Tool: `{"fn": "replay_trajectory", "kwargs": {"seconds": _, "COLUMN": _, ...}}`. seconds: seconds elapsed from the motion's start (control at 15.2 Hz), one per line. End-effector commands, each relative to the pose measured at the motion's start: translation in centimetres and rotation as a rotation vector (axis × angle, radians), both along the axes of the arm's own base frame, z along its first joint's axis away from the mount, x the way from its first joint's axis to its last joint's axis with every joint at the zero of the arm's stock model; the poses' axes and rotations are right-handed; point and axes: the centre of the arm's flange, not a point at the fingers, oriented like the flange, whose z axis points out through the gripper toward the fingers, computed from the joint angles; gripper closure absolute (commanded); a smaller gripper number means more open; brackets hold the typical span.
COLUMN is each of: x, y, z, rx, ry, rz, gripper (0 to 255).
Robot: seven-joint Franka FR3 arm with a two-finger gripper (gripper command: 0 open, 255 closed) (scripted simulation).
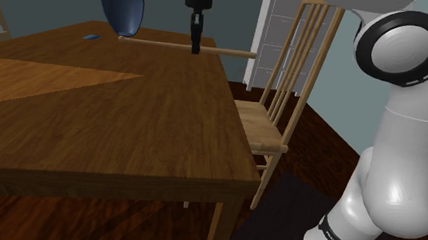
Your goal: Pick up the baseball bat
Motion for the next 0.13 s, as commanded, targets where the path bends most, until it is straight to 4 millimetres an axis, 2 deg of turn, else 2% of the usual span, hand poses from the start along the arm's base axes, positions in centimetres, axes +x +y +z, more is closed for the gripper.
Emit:
{"fn": "replay_trajectory", "kwargs": {"seconds": 0.0, "x": 0.02, "y": 0.01, "z": 0.57, "rx": 0.0, "ry": 0.0, "rz": 0.0, "gripper": 255}}
{"fn": "replay_trajectory", "kwargs": {"seconds": 0.07, "x": 0.02, "y": 0.01, "z": 0.57, "rx": 0.0, "ry": 0.0, "rz": 0.0, "gripper": 255}}
